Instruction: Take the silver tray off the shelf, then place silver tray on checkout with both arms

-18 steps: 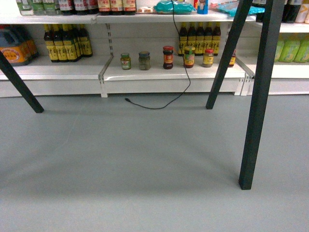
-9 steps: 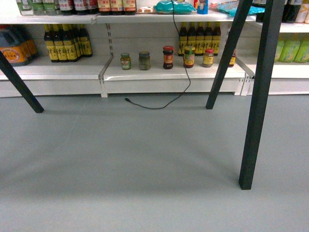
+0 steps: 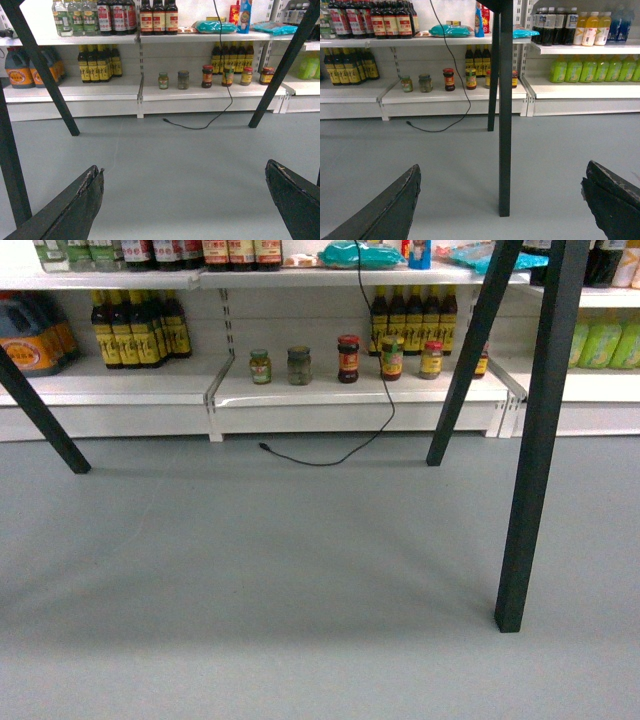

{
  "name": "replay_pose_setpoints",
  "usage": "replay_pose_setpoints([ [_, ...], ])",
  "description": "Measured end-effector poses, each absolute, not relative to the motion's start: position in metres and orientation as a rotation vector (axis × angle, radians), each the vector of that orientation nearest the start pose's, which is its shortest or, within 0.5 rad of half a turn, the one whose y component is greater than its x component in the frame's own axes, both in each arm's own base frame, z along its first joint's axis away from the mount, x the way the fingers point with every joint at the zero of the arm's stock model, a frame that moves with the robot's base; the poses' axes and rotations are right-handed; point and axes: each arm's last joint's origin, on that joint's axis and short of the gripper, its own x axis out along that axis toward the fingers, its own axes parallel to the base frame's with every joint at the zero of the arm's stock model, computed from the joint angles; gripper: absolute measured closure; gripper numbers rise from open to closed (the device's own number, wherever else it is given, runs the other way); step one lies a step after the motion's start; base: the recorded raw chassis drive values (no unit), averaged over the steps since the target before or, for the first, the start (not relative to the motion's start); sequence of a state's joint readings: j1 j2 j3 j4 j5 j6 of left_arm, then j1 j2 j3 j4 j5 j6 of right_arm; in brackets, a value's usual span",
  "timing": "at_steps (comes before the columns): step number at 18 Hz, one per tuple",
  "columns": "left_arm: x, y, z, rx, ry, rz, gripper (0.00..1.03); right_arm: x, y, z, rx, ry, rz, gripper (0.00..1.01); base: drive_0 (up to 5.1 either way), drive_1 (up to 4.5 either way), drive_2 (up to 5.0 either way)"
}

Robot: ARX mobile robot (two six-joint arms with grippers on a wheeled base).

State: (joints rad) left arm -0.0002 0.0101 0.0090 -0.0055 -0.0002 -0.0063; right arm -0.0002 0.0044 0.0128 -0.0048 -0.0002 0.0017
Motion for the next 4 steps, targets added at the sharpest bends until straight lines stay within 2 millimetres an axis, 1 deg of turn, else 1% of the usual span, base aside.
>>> replay_pose_setpoints([
  [4, 0.0978, 0.0, 0.1652, -0.006, 0.007, 0.0, 0.05, 0.0972, 0.0, 0.1671, 0.001, -0.004, 0.0, 0.03, 0.0, 0.0, 0.0],
])
